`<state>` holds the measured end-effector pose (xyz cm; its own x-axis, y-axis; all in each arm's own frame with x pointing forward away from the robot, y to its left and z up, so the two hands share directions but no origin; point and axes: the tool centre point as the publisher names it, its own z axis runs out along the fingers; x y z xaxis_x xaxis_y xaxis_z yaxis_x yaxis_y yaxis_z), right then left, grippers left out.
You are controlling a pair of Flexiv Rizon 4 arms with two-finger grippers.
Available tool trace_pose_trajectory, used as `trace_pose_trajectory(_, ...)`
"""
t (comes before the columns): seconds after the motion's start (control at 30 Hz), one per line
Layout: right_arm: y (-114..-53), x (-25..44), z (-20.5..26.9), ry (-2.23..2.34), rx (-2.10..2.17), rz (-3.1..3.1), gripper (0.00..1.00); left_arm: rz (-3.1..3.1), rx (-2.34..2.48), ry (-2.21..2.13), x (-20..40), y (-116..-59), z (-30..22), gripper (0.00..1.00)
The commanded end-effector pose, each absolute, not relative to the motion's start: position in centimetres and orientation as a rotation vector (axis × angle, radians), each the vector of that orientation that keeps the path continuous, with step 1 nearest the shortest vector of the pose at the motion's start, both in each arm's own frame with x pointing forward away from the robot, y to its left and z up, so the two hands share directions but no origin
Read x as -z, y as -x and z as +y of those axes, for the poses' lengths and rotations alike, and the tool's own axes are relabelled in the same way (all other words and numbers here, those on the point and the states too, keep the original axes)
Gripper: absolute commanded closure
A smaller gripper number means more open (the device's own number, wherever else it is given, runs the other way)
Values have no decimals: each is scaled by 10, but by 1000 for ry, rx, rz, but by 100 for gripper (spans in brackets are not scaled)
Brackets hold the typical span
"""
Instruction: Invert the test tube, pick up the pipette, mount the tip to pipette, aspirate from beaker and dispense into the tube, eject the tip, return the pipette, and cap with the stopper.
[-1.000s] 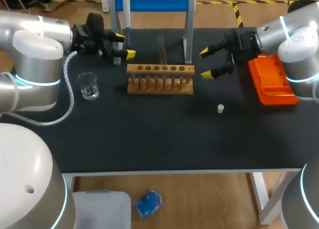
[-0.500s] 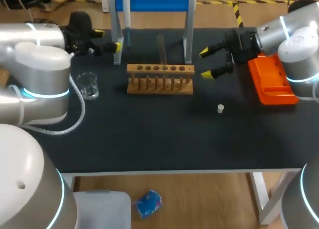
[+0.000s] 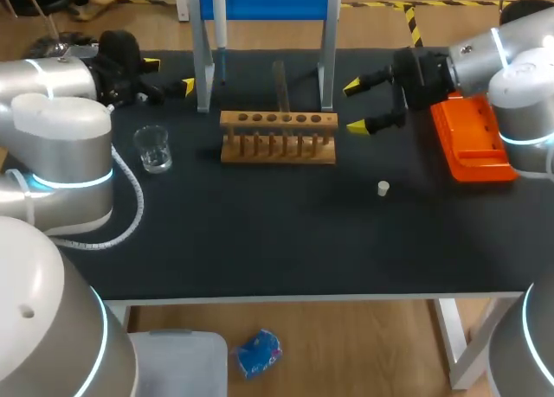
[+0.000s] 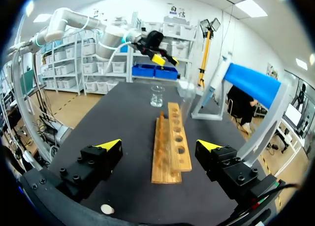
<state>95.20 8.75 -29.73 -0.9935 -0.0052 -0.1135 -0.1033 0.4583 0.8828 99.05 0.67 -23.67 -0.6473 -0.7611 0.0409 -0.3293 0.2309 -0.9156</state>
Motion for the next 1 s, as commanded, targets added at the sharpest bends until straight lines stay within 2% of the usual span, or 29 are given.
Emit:
trace_pose_trajectory(0.03, -920, 282, 82, 84, -1594, 2551, 0, 2082, 1410, 995, 240, -990, 7, 0)
trace_pose_trajectory(0.27, -884, 270, 89, 114, -1652, 2507, 0, 2041, 1464, 992, 242, -990, 18, 0)
trace_pose_trajectory(0.73, -820, 269, 94, 166, -1810, 2438, 0, 1867, 1400, 1070, 269, -993, 134, 0)
trace_pose_trajectory(1.0, -820, 269, 94, 166, -1810, 2438, 0, 1867, 1400, 1070, 269, -993, 134, 0)
